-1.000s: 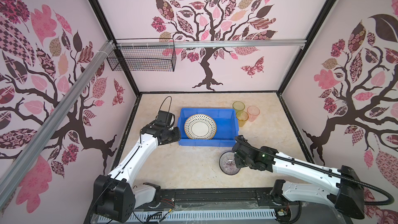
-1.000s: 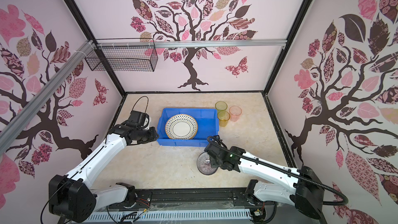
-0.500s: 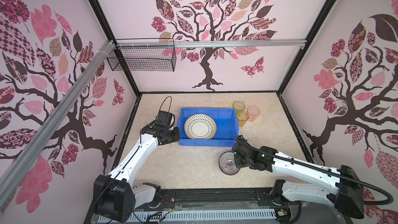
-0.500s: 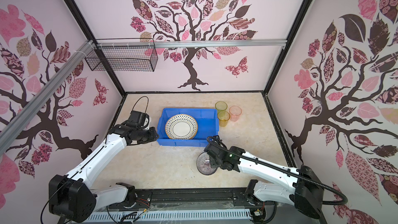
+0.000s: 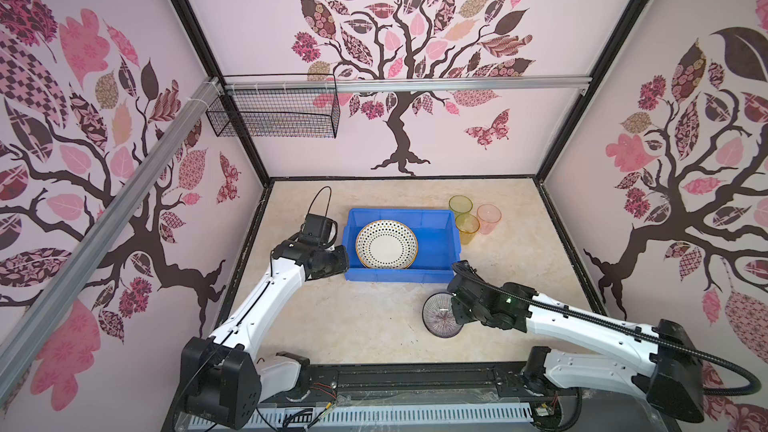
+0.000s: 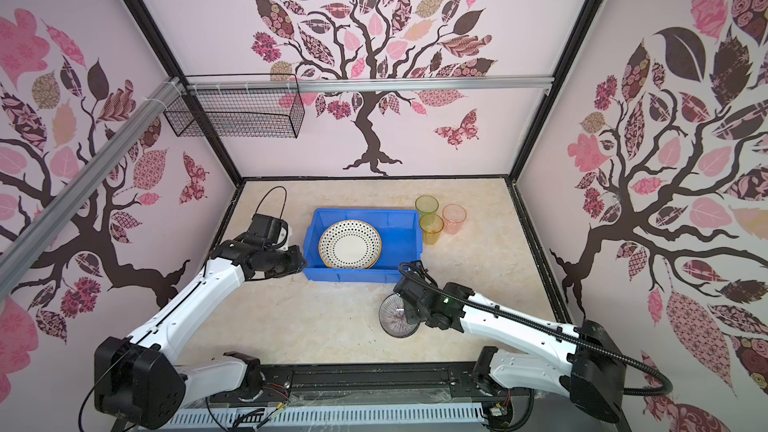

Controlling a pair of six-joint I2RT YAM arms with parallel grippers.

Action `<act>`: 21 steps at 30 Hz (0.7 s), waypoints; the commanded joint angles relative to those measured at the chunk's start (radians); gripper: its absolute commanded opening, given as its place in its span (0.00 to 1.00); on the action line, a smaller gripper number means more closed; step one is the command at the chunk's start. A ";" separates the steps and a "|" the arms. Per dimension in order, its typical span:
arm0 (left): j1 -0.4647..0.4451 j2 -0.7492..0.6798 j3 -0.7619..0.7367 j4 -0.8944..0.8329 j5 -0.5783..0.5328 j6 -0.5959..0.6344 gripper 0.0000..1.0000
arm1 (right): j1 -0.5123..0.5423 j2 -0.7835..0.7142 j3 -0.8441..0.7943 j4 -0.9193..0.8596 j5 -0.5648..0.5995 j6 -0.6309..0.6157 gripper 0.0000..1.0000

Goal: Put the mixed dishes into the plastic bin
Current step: 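Pinch the purple-striped glass bowl rim with the right gripper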

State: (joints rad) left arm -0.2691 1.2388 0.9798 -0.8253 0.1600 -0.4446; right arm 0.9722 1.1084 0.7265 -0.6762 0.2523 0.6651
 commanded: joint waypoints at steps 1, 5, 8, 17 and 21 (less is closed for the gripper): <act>-0.001 -0.002 -0.024 0.003 0.001 0.005 0.29 | 0.005 -0.027 0.021 -0.011 -0.008 -0.006 0.30; -0.001 -0.005 -0.029 0.003 0.003 0.005 0.29 | 0.012 -0.030 0.028 -0.018 0.002 -0.002 0.30; -0.002 -0.006 -0.029 0.002 0.004 0.003 0.29 | 0.020 -0.032 0.037 -0.025 0.019 -0.005 0.28; -0.002 0.000 -0.029 0.005 0.009 0.003 0.29 | 0.031 -0.025 0.039 -0.029 0.040 -0.005 0.28; -0.001 0.002 -0.031 0.006 0.010 0.003 0.29 | 0.032 -0.026 0.045 -0.039 0.058 -0.004 0.30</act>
State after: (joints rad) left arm -0.2691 1.2388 0.9794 -0.8249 0.1627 -0.4446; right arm 0.9947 1.1011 0.7284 -0.6823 0.2798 0.6651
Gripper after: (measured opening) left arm 0.288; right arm 0.303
